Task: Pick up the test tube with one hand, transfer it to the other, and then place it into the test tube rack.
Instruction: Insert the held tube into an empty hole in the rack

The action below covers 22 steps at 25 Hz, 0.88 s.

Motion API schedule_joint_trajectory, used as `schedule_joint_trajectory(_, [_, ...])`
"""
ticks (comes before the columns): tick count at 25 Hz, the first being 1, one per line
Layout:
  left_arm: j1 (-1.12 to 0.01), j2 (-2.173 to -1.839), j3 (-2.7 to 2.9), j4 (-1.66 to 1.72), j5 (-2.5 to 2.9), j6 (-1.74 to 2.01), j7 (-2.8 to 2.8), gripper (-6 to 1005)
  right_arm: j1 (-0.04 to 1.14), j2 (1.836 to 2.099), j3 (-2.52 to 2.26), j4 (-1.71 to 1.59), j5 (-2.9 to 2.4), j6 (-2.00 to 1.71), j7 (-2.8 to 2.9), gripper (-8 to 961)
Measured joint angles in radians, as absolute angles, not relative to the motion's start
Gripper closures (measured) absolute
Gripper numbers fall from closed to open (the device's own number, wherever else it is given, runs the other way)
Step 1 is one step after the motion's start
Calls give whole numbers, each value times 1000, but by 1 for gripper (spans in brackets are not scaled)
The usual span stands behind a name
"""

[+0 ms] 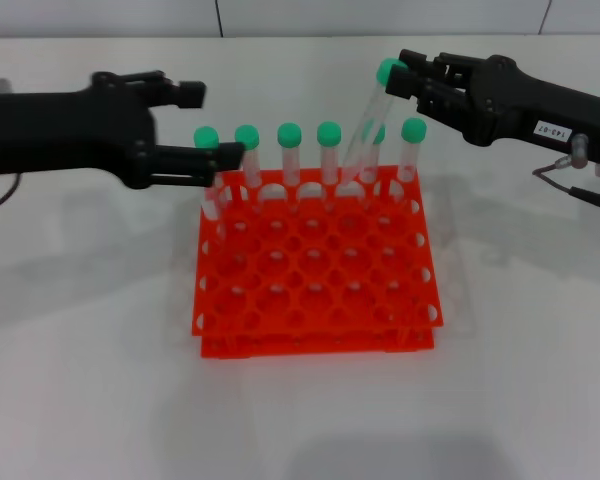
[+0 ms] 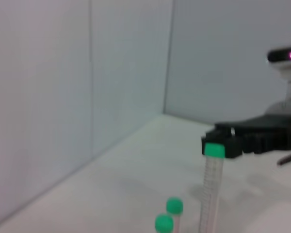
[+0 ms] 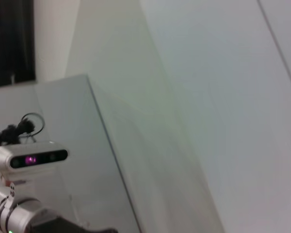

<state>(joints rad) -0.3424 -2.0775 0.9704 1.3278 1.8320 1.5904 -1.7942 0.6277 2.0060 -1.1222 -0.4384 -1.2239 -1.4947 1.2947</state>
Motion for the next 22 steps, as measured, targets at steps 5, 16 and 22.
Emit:
schedule_joint_trajectory(5, [-196,-2081,920,1341,1723,1592,-1684,119,643,2006,-1127,-481,-1248,-1493,1315,670])
schedule_joint_trajectory(16, [-22,-2082,830,1017,1498,1610,-1276,121,683,2008,-1131,-517,-1302,-1489,1328,663])
schedule_joint_trajectory(22, [-28,-2079,741,835,1481,1661,-1134,122,715,2008,-1167,-518,-1316,-1477,1331,660])
